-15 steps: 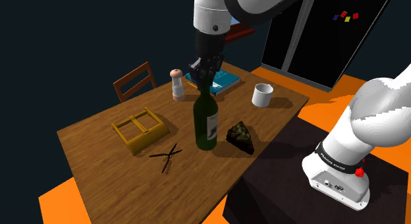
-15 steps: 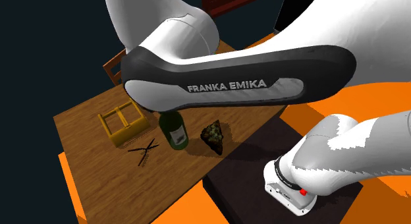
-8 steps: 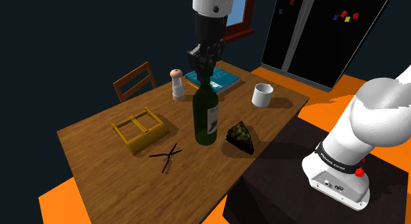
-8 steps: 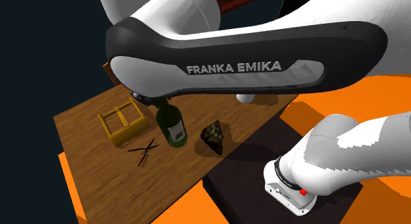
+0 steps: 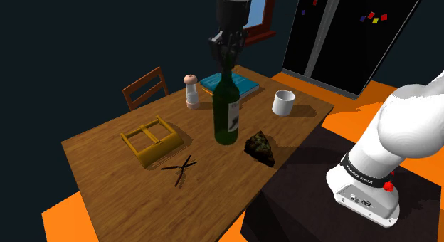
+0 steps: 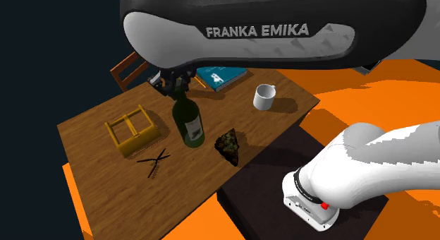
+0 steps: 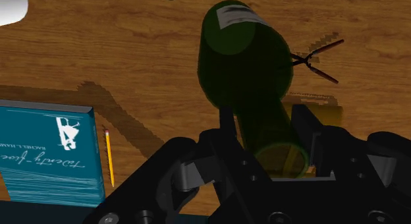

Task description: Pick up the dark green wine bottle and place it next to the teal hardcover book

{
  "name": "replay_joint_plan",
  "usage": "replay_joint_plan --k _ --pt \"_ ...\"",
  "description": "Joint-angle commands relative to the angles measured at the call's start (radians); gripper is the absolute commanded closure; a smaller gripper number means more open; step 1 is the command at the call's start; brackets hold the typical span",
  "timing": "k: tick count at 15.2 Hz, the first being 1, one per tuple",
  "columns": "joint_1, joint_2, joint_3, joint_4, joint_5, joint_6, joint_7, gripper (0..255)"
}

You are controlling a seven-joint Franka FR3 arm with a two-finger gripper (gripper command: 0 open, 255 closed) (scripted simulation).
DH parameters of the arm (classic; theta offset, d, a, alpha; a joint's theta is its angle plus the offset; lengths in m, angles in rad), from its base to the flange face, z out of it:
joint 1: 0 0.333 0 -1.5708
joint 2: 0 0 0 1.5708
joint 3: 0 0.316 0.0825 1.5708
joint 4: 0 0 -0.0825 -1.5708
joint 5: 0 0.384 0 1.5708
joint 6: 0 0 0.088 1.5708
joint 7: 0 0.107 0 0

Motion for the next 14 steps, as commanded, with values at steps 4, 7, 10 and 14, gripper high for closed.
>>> replay_joint_plan --k 4,7,10,14 --pt "-0.043 -0.003 -0.089 -0.02 -0.017 0.009 -0.126 255" --pt "-0.07 0.013 -0.137 -0.01 -0.031 0.012 -0.196 255" --pt "-0.098 0.039 -0.184 0.009 -0.045 0.014 -0.264 255" --pt "-0.135 0.086 -0.243 0.051 -0.062 0.015 -0.351 255"
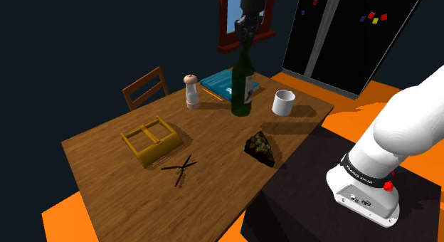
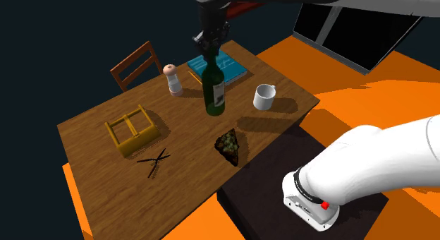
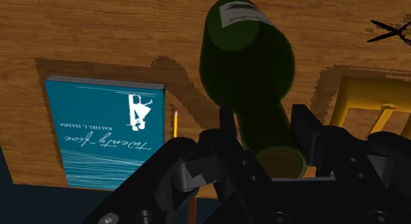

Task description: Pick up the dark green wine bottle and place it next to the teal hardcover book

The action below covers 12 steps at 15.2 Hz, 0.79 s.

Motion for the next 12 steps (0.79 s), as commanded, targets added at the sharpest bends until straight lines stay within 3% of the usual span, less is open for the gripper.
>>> replay_joint_plan --k 1,10,12 --pt "-0.02 0.028 -0.031 0.023 -0.009 0.004 -0.049 255" --pt "-0.107 0.205 -0.151 0.212 -0.024 -0.015 -0.248 255" --pt "-0.107 0.205 -0.15 0.185 -0.024 0.012 -0.249 255"
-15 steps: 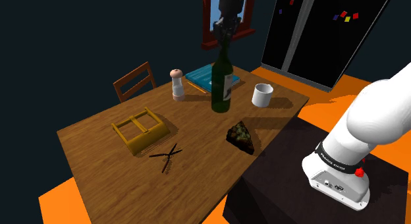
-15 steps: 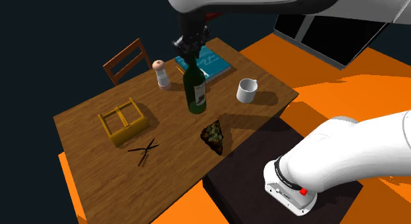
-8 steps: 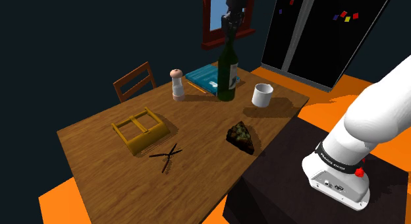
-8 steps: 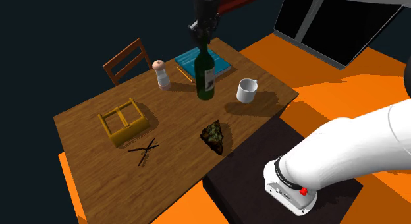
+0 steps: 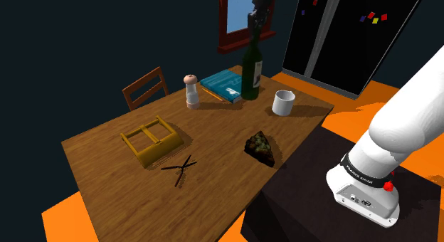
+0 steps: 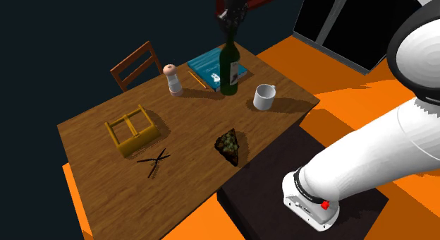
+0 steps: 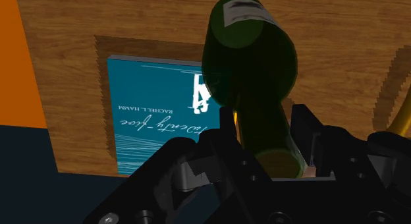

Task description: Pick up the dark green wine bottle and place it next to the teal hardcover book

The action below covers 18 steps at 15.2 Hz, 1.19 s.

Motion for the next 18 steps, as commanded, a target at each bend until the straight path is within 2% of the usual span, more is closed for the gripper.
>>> replay_joint_plan --k 1,15,18 --pt "-0.003 0.01 -0.004 -0.016 0.0 0.027 -0.008 255" --pt "-0.002 0.038 -0.003 -0.174 0.003 0.212 -0.014 255" --pt "-0.002 0.039 -0.003 -0.177 0.003 0.215 -0.014 255"
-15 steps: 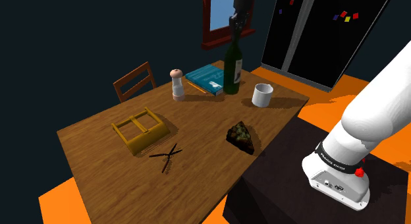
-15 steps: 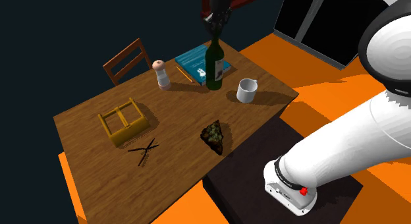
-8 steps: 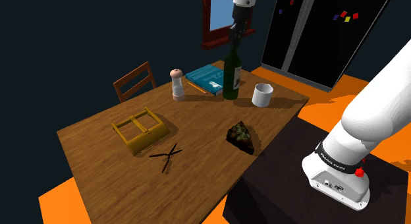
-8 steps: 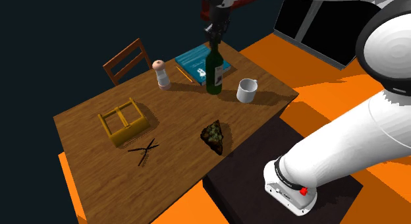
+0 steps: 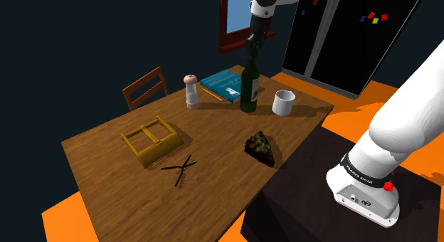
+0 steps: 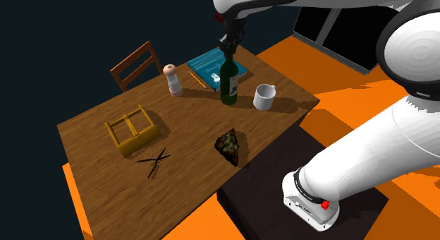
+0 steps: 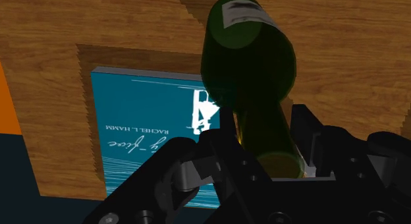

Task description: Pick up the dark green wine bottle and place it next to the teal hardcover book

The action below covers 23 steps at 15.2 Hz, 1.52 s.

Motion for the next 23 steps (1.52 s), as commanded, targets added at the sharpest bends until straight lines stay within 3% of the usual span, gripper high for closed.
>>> replay_joint_plan --k 1,5,6,11,15,23 --pt "0.0 0.0 0.0 -0.001 0.0 0.002 0.0 255" --pt "0.0 0.0 0.0 -0.001 0.0 0.002 0.0 255" --pt "0.0 0.001 0.0 -0.001 0.0 0.002 0.0 0" --pt "0.0 0.0 0.0 -0.001 0.0 0.002 0.0 0" --pt "-0.002 -0.037 -0.002 0.084 -0.001 -0.12 0.001 0" --pt "-0.002 -0.037 -0.002 0.084 -0.001 -0.12 0.001 0"
